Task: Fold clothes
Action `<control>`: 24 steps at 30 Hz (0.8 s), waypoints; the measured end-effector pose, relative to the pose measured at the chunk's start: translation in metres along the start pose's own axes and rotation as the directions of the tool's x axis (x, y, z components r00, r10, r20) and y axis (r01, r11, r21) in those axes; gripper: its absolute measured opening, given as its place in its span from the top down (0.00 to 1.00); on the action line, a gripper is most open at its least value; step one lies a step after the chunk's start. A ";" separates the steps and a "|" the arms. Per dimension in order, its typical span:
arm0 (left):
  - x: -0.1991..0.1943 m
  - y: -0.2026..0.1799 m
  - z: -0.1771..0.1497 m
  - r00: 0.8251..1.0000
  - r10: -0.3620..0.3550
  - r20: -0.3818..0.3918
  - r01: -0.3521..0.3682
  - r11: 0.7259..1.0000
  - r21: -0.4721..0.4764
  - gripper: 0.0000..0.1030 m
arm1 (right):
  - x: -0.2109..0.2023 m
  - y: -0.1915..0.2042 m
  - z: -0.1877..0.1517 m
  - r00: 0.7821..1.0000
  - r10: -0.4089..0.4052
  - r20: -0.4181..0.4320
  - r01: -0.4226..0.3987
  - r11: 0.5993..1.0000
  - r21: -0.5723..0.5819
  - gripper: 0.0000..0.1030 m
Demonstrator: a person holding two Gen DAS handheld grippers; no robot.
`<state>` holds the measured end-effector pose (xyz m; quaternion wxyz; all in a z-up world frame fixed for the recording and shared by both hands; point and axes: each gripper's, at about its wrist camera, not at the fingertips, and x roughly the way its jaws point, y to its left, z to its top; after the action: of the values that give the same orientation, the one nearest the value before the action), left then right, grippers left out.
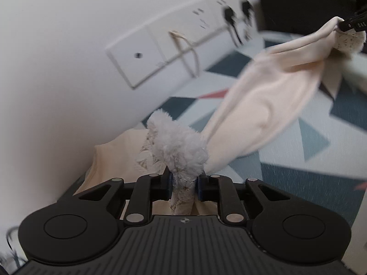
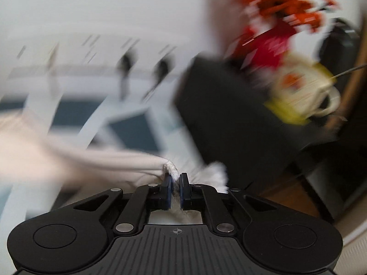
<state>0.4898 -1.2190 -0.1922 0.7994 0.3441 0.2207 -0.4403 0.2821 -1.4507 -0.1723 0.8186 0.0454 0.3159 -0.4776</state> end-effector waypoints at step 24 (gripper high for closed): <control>-0.007 -0.023 0.003 0.976 -0.208 -0.065 0.209 0.978 0.014 0.80 | -0.002 -0.029 0.015 0.990 -0.067 0.122 0.069 0.997 -0.019 0.95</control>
<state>0.4665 -1.2262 -0.1937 0.7378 0.3412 0.2761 -0.5128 0.2652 -1.4705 -0.1526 0.8200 -0.0039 0.2725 -0.5034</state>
